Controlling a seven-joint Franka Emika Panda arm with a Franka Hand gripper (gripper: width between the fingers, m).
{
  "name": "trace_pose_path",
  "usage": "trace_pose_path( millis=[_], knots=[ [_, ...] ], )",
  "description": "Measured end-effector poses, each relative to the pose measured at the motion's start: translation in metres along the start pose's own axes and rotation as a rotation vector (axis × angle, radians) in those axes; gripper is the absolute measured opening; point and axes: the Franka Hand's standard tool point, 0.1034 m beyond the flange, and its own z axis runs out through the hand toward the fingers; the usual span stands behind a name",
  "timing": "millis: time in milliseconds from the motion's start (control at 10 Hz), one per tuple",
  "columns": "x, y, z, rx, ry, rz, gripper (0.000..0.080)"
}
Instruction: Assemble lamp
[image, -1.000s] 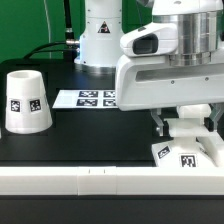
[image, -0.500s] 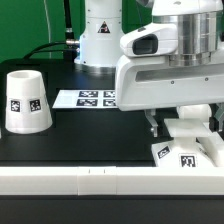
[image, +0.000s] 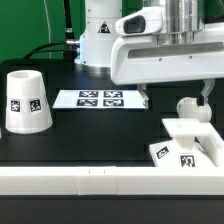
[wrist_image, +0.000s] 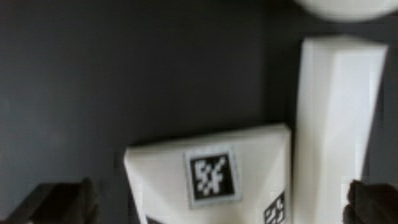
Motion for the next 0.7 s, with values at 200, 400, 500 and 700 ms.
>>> trace_pose_path(
  millis=[200,400,500,700],
  knots=[
    [-0.016,-0.016,-0.001,0.006,-0.012,-0.009,0.0698],
    [-0.018,-0.018,0.000,0.005,-0.014,-0.020,0.0698],
    [-0.019,-0.017,0.000,0.003,-0.025,-0.018,0.0698],
    [-0.021,-0.016,0.001,0.000,-0.040,-0.022,0.0698]
  ],
)
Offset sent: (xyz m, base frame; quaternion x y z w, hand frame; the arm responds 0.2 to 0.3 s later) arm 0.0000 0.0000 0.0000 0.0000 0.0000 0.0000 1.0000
